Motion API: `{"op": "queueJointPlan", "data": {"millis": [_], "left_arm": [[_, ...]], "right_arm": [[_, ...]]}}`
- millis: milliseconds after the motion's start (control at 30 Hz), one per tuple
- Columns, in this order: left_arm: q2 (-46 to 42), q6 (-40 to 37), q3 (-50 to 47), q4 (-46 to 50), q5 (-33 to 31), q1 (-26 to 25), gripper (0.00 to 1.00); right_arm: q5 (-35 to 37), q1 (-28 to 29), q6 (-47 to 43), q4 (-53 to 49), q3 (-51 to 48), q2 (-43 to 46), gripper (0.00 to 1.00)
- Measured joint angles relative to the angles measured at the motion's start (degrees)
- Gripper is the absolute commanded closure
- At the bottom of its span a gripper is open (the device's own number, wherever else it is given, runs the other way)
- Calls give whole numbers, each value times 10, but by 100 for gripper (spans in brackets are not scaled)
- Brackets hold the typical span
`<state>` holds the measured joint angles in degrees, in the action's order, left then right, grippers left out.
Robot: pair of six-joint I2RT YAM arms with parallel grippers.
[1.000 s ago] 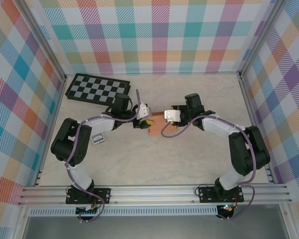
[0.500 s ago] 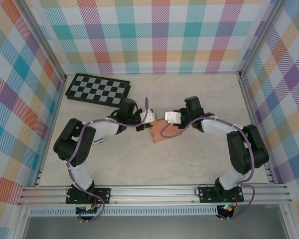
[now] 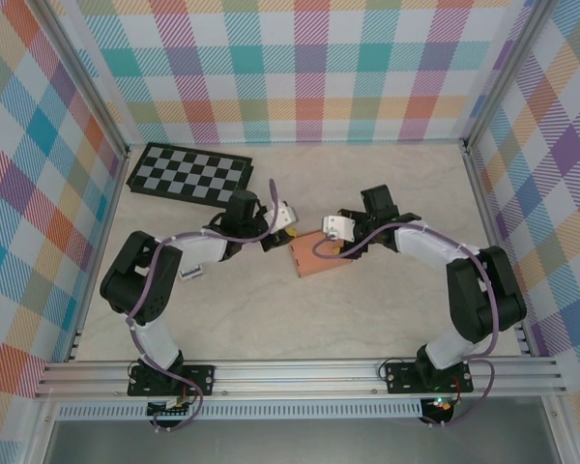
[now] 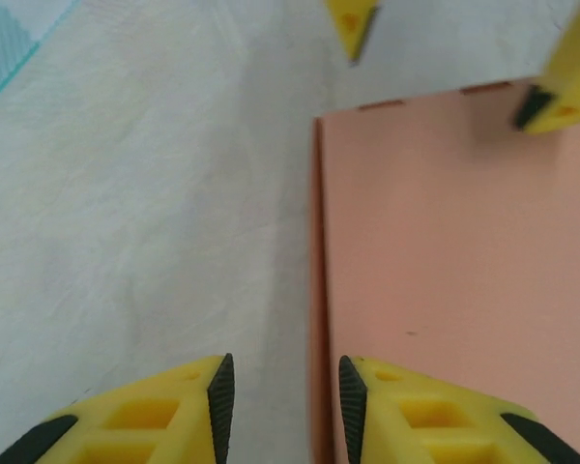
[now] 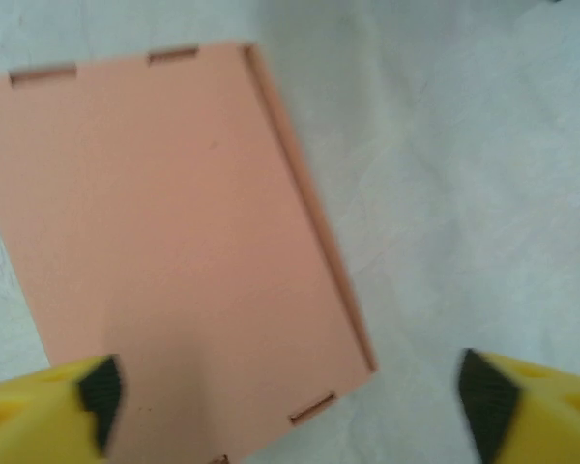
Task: Fold the paper box
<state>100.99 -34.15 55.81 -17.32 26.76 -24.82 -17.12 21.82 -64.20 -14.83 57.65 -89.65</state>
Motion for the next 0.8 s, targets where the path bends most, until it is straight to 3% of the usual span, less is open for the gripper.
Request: {"op": "queueJointPlan", "data": {"millis": [100, 233, 333, 467, 567, 700, 800], "left_arm": [[-9, 106, 47, 29, -38, 10, 57], [-46, 221, 74, 68, -67, 12, 57], [-75, 275, 66, 95, -67, 9, 57], [-82, 323, 54, 118, -70, -8, 57], [-68, 347, 53, 139, -77, -30, 57], [-21, 377, 60, 144, -75, -42, 57], [20, 399, 74, 144, -73, -42, 57]], "right_arm": [[9, 0, 88, 18, 19, 29, 0], [99, -2, 344, 19, 71, 49, 0], [156, -33, 575, -70, 153, 40, 0], [166, -104, 867, -229, 257, -8, 0], [141, -106, 1051, -308, 228, -22, 0], [59, -41, 1275, -315, 108, -13, 0], [24, 2, 1392, -315, 78, -14, 0]]}}
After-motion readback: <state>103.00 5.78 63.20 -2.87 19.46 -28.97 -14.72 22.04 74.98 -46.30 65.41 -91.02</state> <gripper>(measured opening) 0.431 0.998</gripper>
